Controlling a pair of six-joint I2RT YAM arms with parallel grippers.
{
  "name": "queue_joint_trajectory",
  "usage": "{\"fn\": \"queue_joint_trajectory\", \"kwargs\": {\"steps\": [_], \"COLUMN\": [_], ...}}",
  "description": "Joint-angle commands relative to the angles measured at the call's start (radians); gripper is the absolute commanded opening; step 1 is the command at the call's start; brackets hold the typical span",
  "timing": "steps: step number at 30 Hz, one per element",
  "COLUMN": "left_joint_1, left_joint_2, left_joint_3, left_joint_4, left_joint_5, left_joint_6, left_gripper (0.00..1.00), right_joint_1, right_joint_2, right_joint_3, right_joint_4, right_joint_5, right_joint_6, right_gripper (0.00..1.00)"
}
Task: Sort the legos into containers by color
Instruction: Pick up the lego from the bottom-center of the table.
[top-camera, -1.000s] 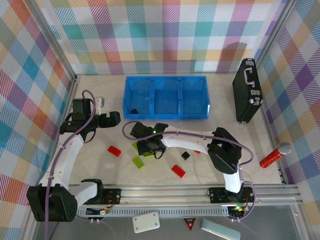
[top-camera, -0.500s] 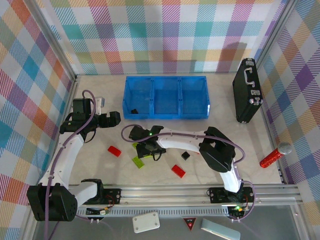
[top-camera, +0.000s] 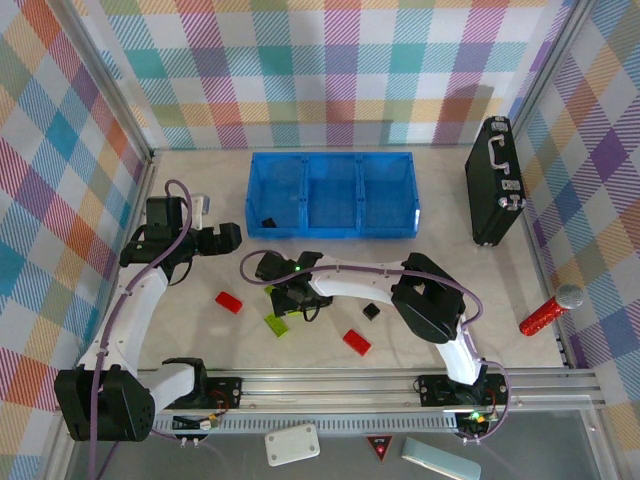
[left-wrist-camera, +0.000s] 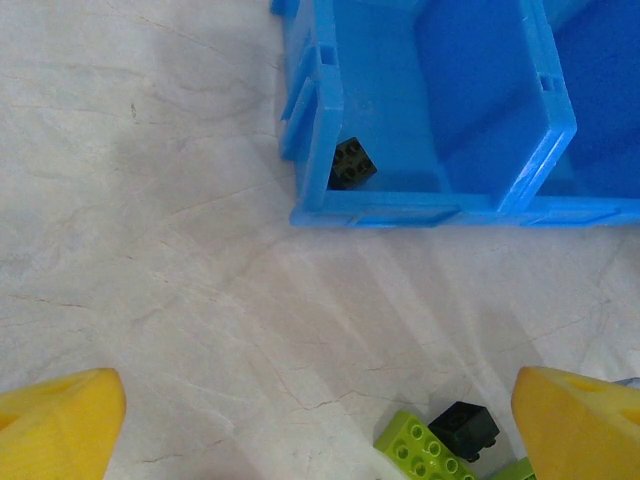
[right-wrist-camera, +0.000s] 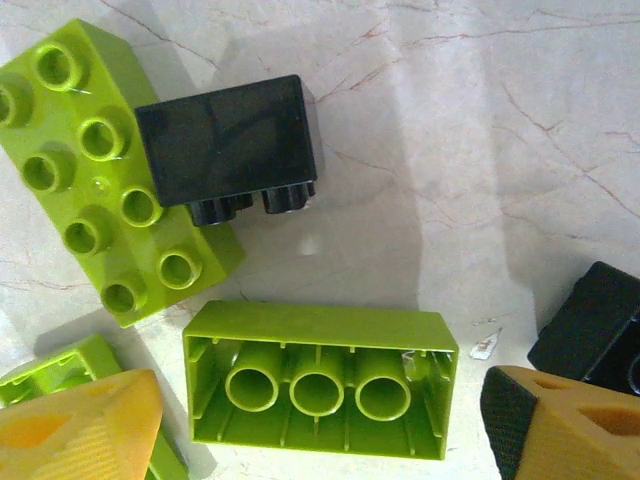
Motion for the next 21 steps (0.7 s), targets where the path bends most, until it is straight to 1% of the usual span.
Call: {"fn": "queue_joint_trajectory", "kwargs": {"steps": [1,21], "left_joint_1": [0.014,0.014], "left_joint_2": [0.004,0.001], "left_joint_3": [0.004,0.002], "left_joint_4": [-0.007,-0.008], "left_joint_5": [0.018,0.019], "left_joint_6": [0.000,-0.001], "left_gripper": [0.99,0.99], "right_joint_1": [0.007,0.007], "right_joint_2": [0.023,0.040], "right_joint_3": [0.026,0.033], "right_joint_4": [-0.021,-0.020], "right_joint_5": [-0.007,-0.009], "right_joint_6": [0.008,-0.001], "right_gripper": [0.83,0.77]}}
